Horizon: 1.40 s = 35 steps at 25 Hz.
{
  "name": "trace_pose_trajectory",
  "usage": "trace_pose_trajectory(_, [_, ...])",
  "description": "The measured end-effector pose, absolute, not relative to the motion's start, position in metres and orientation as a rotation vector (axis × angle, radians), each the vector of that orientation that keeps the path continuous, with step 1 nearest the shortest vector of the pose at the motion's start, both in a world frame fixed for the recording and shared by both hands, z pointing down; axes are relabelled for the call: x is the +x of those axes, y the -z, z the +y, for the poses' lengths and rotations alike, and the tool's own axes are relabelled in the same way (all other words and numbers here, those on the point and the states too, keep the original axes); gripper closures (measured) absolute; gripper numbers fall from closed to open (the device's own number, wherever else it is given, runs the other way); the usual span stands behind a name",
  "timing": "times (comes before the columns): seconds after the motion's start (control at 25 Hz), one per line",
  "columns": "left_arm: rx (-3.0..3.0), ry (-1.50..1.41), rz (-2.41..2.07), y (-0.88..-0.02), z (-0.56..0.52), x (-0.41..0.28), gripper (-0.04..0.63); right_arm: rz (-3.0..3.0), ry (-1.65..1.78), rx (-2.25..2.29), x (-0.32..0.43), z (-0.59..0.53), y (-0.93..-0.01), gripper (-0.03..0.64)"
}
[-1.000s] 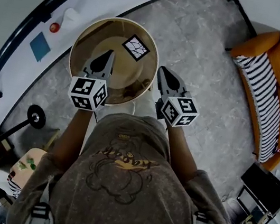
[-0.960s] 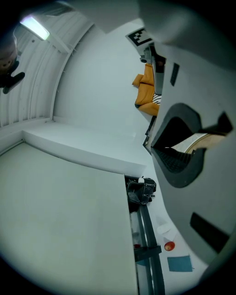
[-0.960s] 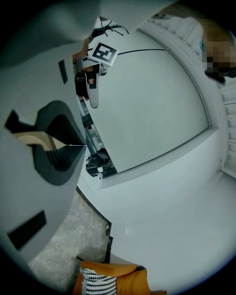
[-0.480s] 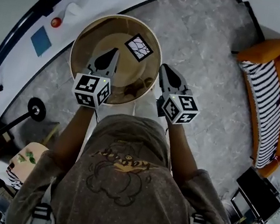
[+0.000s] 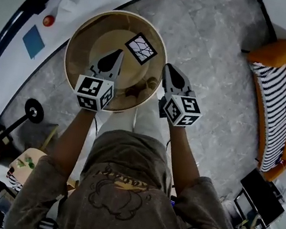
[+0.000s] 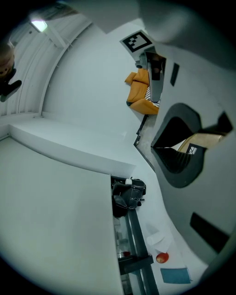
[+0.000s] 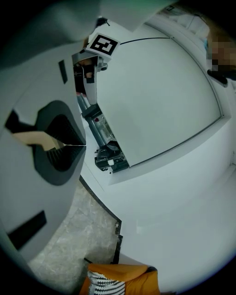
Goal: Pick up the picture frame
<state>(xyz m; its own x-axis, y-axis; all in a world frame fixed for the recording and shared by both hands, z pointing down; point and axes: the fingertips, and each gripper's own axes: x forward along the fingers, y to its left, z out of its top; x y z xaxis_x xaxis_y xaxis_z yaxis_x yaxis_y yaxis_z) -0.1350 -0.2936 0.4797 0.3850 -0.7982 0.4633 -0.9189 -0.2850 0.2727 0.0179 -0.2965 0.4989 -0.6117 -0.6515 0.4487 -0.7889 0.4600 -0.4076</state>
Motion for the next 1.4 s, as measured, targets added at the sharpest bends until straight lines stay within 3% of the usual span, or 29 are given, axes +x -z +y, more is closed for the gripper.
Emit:
trace_pose_trajectory(0.84, [2.115,-0.332,-1.443,-0.662,-0.341,-0.14,0.575,-2.373,-0.95,1.262,0.0,-0.328,-0.68,0.597])
trace_pose_trajectory(1.24, [2.122,-0.398,-1.381,-0.704,-0.34,-0.138,0.574,-2.297,-0.98,1.279,0.0,-0.323,-0.718,0.595])
trace_pose_trajectory(1.32, [2.118,-0.401,-1.372,-0.708,-0.34,-0.137,0.542,-2.288,-0.989,1.272,0.0,-0.322,-0.721,0.56])
trace_pose_trajectory(1.4, [2.115,-0.406,-1.363,-0.712,-0.34,-0.136,0.488,-2.275,-1.011,1.271,-0.001,-0.322,-0.726,0.475])
